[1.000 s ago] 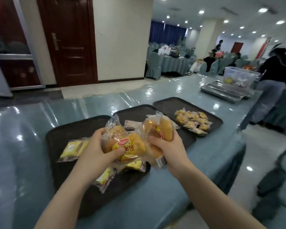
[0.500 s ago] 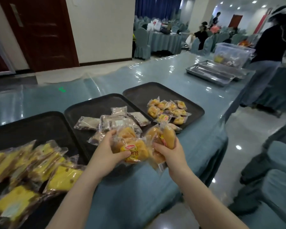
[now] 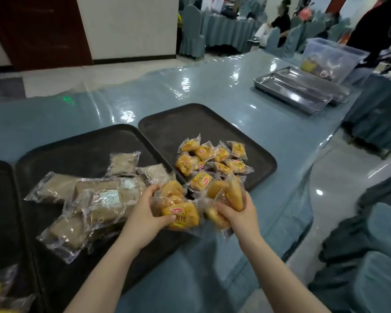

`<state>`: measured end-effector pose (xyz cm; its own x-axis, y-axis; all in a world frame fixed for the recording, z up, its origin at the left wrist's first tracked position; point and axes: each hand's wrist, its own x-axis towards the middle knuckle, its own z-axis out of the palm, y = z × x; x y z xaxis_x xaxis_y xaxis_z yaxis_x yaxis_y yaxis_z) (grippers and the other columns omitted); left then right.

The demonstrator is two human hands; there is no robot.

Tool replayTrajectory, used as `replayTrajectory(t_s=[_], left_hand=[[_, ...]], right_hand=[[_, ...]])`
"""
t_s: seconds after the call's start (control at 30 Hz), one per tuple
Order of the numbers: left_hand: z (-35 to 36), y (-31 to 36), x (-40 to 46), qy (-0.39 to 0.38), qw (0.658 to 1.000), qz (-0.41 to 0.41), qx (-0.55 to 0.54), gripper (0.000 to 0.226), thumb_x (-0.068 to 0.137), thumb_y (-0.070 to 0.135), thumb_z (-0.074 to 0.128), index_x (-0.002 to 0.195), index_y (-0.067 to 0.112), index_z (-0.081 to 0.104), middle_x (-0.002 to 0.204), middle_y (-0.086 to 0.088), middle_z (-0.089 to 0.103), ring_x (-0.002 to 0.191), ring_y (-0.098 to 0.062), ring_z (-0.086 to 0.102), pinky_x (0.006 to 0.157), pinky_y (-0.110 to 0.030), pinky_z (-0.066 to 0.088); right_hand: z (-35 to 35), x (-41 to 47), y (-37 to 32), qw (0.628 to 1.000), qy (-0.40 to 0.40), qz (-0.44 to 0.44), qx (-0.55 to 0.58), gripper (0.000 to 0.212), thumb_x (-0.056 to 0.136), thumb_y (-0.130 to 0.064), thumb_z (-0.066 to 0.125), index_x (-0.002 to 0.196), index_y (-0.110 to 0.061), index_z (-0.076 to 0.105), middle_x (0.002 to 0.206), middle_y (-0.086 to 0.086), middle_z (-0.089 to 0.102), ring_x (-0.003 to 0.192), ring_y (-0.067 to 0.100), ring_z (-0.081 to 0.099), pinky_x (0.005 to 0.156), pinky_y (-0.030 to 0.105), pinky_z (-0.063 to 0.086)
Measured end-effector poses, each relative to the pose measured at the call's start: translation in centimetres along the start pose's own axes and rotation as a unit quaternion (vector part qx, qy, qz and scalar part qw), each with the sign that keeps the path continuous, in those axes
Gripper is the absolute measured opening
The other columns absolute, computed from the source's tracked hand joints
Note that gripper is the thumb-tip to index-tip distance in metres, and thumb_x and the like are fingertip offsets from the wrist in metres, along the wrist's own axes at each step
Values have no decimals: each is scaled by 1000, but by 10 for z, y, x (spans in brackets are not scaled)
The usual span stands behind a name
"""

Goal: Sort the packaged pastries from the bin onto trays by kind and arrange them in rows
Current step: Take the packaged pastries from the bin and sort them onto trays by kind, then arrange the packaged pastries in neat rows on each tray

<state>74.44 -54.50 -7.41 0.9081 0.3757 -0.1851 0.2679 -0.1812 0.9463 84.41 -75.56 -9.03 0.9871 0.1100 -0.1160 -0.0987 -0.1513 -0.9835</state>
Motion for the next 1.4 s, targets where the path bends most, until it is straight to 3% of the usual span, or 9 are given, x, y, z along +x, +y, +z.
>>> replayTrajectory(t_s=[0.1, 0.2, 0.37, 0.47, 0.57, 0.7, 0.93, 1.13, 1.4], left_hand=[[20, 1, 31, 31, 1000, -3, 4, 70, 68, 14, 83, 107, 54, 41, 98, 31, 50, 87, 14, 51, 64, -8, 41], [50, 0, 65, 61, 998, -12, 6, 67, 68, 13, 82, 105, 55, 44, 99, 26, 58, 92, 13, 57, 64, -7, 45], [119, -1, 116, 129, 989, -68, -23, 73, 74, 10, 77, 125, 44, 38, 117, 18, 58, 107, 2, 56, 94, -32, 47], [156, 6, 141, 154, 986, -62, 21, 83, 75, 15, 77, 133, 48, 28, 123, 26, 49, 114, 6, 49, 98, -27, 42], [185, 8, 162, 151, 983, -50, 95, 94, 73, 17, 78, 143, 39, 19, 150, 10, 27, 137, -10, 28, 112, -42, 30], [195, 5, 188, 168, 974, -79, 126, 104, 72, 26, 77, 145, 41, 4, 155, 14, 3, 143, -18, 9, 114, -47, 16], [196, 13, 224, 213, 959, -107, 156, 118, 67, 41, 79, 145, 38, -9, 156, 10, 5, 142, -19, 14, 109, -59, 23], [184, 15, 190, 177, 973, -68, 134, 116, 66, 59, 72, 140, 52, -16, 155, 17, -19, 143, -10, -3, 114, -44, 12], [194, -19, 121, 44, 915, -49, 398, 118, 71, 72, 56, 136, 34, -35, 138, 8, -50, 134, -13, -30, 113, -32, -7]], right_hand=[[-11, 55, 12, 1000, 6, -15, -17, 72, 67, -18, 84, 130, -26, 51, 119, -4, 63, 101, 8, 63, 90, 39, 54], [-21, 109, 22, 993, 14, -64, -99, 64, 67, -29, 81, 116, -48, 46, 120, -9, 53, 107, 11, 53, 90, 31, 46], [-50, 199, 42, 928, -7, -134, -348, 78, 67, -49, 77, 134, -36, 40, 140, -4, 41, 129, 24, 29, 103, 44, 32], [-58, 240, 51, 923, -69, -108, -364, 87, 68, -53, 76, 141, -37, 31, 155, -1, 24, 140, 23, 17, 110, 51, 24], [-53, 262, 62, 916, -121, -100, -370, 93, 70, -58, 70, 145, -43, 17, 160, 0, 5, 145, 24, 5, 116, 50, 19], [-36, 283, 66, 881, -132, -131, -435, 97, 70, -70, 58, 146, -45, 3, 159, 2, -15, 147, 25, -7, 116, 51, 13], [-13, 330, 52, 847, -194, -141, -474, 97, 74, -77, 47, 145, -45, -9, 158, 2, -19, 146, 28, -11, 114, 58, 9], [-16, 337, 35, 841, -248, -188, -443, 85, 82, -79, 12, 148, -35, -19, 158, 5, -23, 144, 27, -23, 108, 58, -15], [-20, 292, 39, 830, -267, -271, -407, 70, 92, -57, 43, 150, -39, 9, 161, -1, -12, 143, 17, -24, 111, 51, -12]])
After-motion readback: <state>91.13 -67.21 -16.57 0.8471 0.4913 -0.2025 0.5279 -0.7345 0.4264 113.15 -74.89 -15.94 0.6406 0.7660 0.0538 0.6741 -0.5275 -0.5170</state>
